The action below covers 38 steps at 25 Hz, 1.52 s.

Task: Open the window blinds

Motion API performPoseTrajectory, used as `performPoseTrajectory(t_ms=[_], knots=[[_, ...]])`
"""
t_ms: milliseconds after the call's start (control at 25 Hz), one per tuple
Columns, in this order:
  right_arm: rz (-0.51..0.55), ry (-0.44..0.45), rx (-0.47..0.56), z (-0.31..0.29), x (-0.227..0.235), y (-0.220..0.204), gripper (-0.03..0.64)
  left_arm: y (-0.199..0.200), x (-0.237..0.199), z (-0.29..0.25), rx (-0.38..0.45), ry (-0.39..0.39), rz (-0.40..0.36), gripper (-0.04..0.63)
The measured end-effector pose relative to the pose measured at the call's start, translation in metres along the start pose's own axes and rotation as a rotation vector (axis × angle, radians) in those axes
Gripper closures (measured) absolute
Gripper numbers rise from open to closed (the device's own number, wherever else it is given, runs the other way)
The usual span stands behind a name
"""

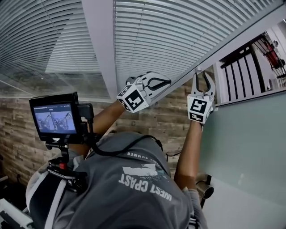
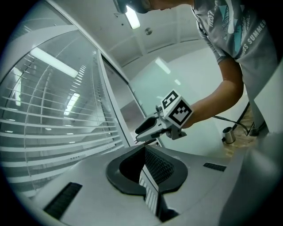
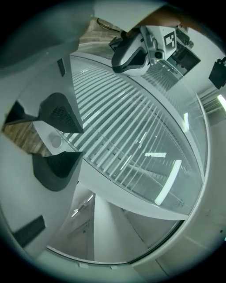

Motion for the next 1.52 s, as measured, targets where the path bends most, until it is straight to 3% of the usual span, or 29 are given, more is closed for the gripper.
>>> performPoseTrajectory(t_ms=[200,320,600,760,880,960,1160,1360,1400,1440,1520], knots=[[0.162,-0.044,-0.201,0.005,0.001,-0.025,0.508,0.003,0.010,-0.003,0.014,-0.025,0.013,0.592],[0.264,-0.073,-0.266,-0.003,-0.001,-0.033,0.508,0.005,0.006,-0.004,0.019,-0.026,-0.003,0.592],[0.360,-0.101,-0.277,-0.020,-0.006,-0.038,0.509,0.001,0.004,-0.001,0.004,-0.027,-0.011,0.592],[0.287,-0.115,-0.249,-0.022,-0.006,-0.036,0.509,-0.004,0.003,0.002,-0.006,-0.016,-0.008,0.592],[0.125,-0.102,-0.210,-0.021,-0.002,-0.035,0.509,-0.005,0.000,0.003,-0.008,-0.005,-0.003,0.592],[-0.061,-0.096,-0.168,-0.019,0.002,-0.037,0.509,-0.005,0.000,0.003,-0.008,-0.003,-0.002,0.592],[-0.700,-0.068,-0.014,-0.016,0.015,-0.048,0.509,-0.004,0.001,0.001,-0.002,-0.005,0.000,0.592],[-1.503,0.047,0.168,-0.014,0.025,-0.071,0.509,-0.001,0.001,0.000,0.002,-0.008,0.001,0.592],[-1.607,0.071,0.193,-0.014,0.026,-0.076,0.509,-0.001,0.000,0.000,0.003,-0.007,0.002,0.592],[-1.649,0.086,0.205,-0.014,0.026,-0.078,0.509,-0.001,0.000,0.000,0.004,-0.007,0.003,0.592],[-1.572,0.106,0.193,-0.013,0.026,-0.077,0.509,-0.001,0.000,0.000,0.004,-0.008,0.003,0.592]])
Point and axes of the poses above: the fingertips, and each gripper's own axes: z backward along the fingers, x to its right, y out of its top, the point moved 6 cm from there along z, backward along the fingers, and after that the axes turned 5 degrees about z, right-handed, at the moved point
